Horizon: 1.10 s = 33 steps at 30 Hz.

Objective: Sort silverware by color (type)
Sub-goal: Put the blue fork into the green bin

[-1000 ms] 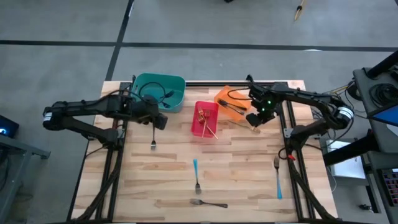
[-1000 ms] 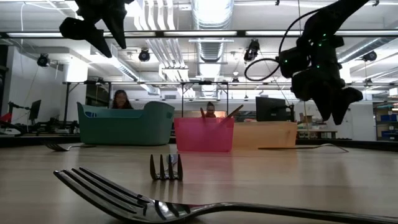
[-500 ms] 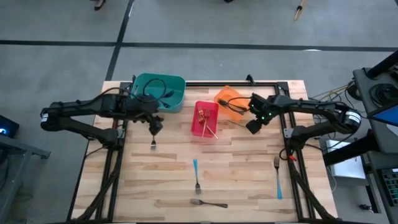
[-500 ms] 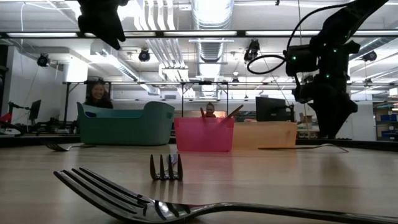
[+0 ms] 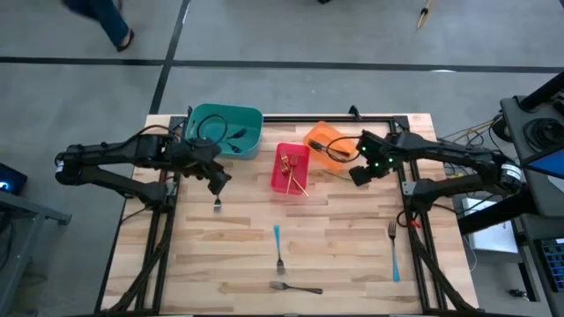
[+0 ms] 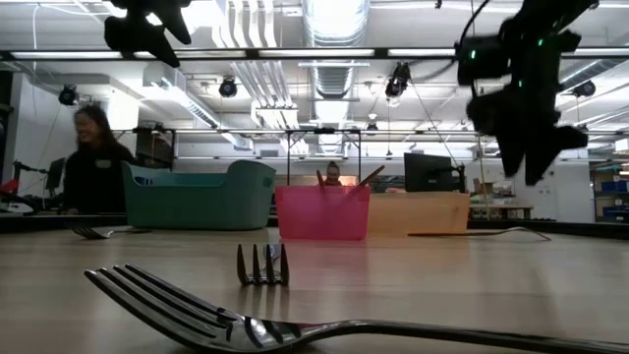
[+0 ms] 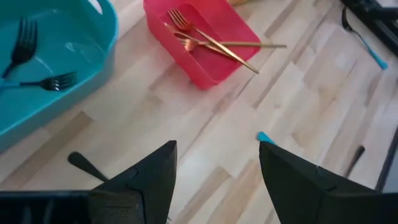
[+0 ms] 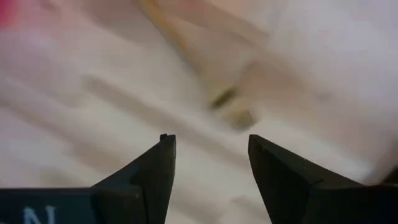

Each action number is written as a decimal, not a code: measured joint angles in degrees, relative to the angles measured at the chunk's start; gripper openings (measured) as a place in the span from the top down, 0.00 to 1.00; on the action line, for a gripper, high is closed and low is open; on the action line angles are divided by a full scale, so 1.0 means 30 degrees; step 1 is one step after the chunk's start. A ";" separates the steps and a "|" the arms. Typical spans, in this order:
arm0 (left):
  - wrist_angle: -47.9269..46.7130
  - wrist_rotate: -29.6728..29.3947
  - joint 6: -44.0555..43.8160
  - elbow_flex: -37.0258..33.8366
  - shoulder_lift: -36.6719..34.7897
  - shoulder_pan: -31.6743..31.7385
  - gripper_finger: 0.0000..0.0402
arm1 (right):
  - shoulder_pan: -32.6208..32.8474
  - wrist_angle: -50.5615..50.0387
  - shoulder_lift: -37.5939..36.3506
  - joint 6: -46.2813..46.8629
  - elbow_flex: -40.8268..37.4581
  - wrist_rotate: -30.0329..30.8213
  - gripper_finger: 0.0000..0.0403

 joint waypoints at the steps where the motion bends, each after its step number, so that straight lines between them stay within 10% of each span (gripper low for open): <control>1: -0.0036 -0.0004 -0.0025 -0.0003 0.0035 -0.0192 0.48 | 0.0408 -0.0177 -0.0391 0.1288 0.0264 -0.0465 0.52; 19: 0.0998 -0.0391 0.2830 -0.0025 0.0024 -0.1711 0.48 | 1.9974 -0.0096 0.1558 2.6290 0.0197 -0.4504 0.52; 33: 0.1509 -0.1075 0.4726 -0.0018 0.0017 -0.1703 0.48 | 2.0215 0.3410 0.4616 2.6712 -0.3978 -0.4982 0.64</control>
